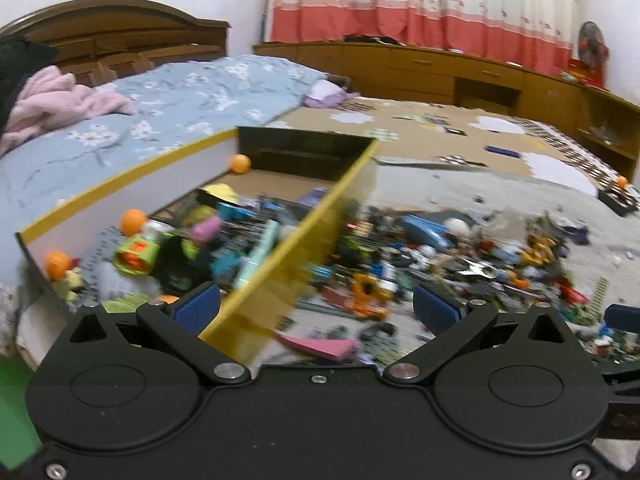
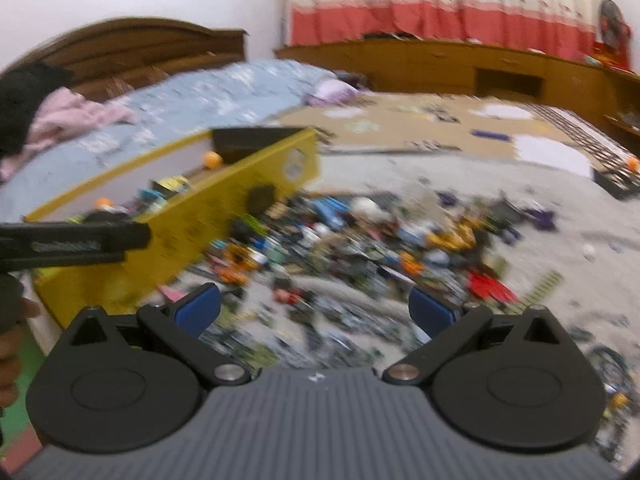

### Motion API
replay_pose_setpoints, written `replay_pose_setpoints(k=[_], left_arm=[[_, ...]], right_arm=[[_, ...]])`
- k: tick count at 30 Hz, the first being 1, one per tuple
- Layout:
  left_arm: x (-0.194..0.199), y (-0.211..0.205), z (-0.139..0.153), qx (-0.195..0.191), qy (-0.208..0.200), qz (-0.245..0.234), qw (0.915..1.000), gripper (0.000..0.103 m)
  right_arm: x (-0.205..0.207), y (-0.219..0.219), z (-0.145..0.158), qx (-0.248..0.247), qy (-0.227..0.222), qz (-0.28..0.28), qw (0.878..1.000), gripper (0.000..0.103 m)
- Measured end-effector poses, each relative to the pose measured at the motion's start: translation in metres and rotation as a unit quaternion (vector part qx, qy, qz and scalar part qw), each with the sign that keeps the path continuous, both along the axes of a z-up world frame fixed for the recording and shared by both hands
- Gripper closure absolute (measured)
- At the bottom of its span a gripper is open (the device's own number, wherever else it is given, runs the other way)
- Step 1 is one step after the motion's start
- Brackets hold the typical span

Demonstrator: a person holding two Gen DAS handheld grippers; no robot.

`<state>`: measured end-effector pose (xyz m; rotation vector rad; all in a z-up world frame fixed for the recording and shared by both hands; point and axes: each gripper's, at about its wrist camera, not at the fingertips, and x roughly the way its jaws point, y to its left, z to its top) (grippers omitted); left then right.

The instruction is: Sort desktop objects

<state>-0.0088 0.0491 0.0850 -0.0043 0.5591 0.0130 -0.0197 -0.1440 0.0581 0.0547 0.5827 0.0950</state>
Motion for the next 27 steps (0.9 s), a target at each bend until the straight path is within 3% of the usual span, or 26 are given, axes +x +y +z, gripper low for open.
replay_pose_setpoints(k=[6,14,27], left_arm=[[-0.002,-0.019,-0.021,-0.008,0.028,-0.011,0.9995,0.0],[-0.002,-0.035,-0.049,-0.001,0.07,-0.02,0.9973,0.0],[-0.001,-0.049,-0.063,0.011,0.109,-0.027,0.9936,0.0]], right_arm=[[-0.004,-0.01,-0.013,-0.037,0.04,-0.033,0.998,0.0],[-0.003,-0.023,-0.027,-0.031,0.07,-0.044,0.996,0.0],[0.005,-0.03,-0.042,-0.028,0.099,-0.065,0.993,0.0]])
